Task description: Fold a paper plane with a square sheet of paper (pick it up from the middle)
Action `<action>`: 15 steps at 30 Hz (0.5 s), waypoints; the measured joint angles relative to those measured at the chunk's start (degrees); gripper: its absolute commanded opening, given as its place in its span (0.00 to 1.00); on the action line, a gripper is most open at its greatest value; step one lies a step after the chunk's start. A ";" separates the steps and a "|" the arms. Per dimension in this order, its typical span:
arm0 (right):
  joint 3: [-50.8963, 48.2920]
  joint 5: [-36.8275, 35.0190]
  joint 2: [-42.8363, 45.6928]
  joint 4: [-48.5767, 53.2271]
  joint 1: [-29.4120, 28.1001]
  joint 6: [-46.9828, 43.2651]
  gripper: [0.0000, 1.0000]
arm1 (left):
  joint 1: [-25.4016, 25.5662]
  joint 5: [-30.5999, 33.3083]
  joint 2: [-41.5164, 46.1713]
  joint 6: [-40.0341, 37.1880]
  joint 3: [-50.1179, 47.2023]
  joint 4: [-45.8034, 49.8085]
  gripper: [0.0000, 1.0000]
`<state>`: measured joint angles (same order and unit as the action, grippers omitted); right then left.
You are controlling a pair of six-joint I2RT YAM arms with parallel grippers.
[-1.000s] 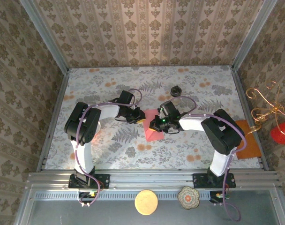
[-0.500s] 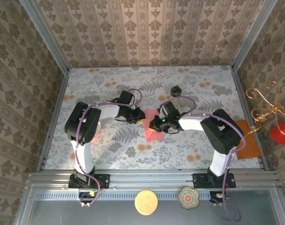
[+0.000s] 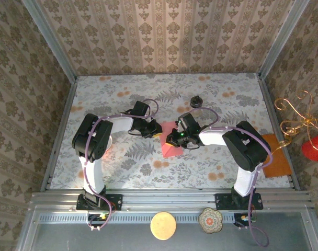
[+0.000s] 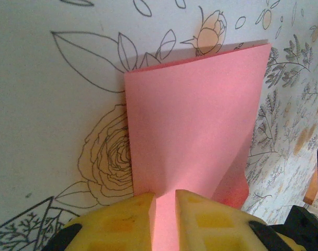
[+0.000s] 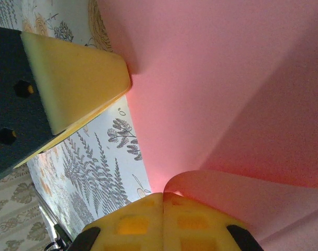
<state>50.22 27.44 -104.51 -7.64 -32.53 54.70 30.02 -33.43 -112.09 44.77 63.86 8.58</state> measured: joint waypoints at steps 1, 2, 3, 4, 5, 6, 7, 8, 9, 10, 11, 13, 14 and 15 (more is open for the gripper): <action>0.00 0.00 -0.11 0.00 0.00 0.00 0.04 | 0.00 0.02 0.00 0.00 0.00 0.00 0.20; 0.00 -0.02 -0.17 0.00 0.00 -0.02 0.04 | 0.00 0.00 0.00 0.00 0.00 0.00 0.20; 0.00 -0.02 -0.33 0.00 0.00 0.00 0.04 | 0.00 0.00 -0.02 0.00 0.00 0.00 0.20; 0.00 0.00 -0.48 -0.02 0.00 -0.02 0.04 | 0.00 0.00 -0.02 0.00 0.00 0.00 0.20; 0.00 0.00 -0.59 -0.04 0.00 0.00 0.04 | 0.00 0.00 -0.02 0.00 0.00 0.00 0.20; 0.00 -0.02 -0.68 -0.04 0.00 -0.02 0.04 | 0.00 0.00 -0.04 -0.02 0.00 0.00 0.20; 0.00 0.00 -0.76 -0.04 0.00 0.00 0.04 | 0.00 0.00 -0.02 0.00 0.00 0.00 0.20; 0.00 0.00 -0.79 -0.13 0.00 0.00 0.04 | 0.00 0.00 -0.04 0.00 0.00 0.00 0.20; 0.00 0.00 -0.85 -0.20 0.00 0.00 0.04 | 0.00 0.00 -0.04 0.00 0.00 0.00 0.20; 0.00 0.02 -0.90 -0.42 0.00 0.00 0.04 | 0.00 0.00 -0.04 0.00 0.00 0.00 0.20; 0.00 0.09 -0.98 -0.61 0.00 0.00 0.04 | 0.00 0.00 -0.04 0.00 0.00 0.00 0.20; 0.00 0.31 -1.05 -1.27 0.00 0.00 0.04 | 0.00 0.00 -0.04 0.00 0.00 0.00 0.20; 0.00 0.39 -1.05 -1.46 0.00 0.00 0.04 | 0.00 0.00 -0.04 0.00 0.00 0.00 0.20; 0.00 0.44 -1.09 -1.62 0.00 0.00 0.04 | 0.00 0.00 -0.04 0.00 0.00 0.00 0.20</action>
<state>50.22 27.88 -105.60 -9.26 -32.53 54.70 30.02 -33.43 -112.14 44.77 63.86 8.58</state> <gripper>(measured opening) 0.068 0.204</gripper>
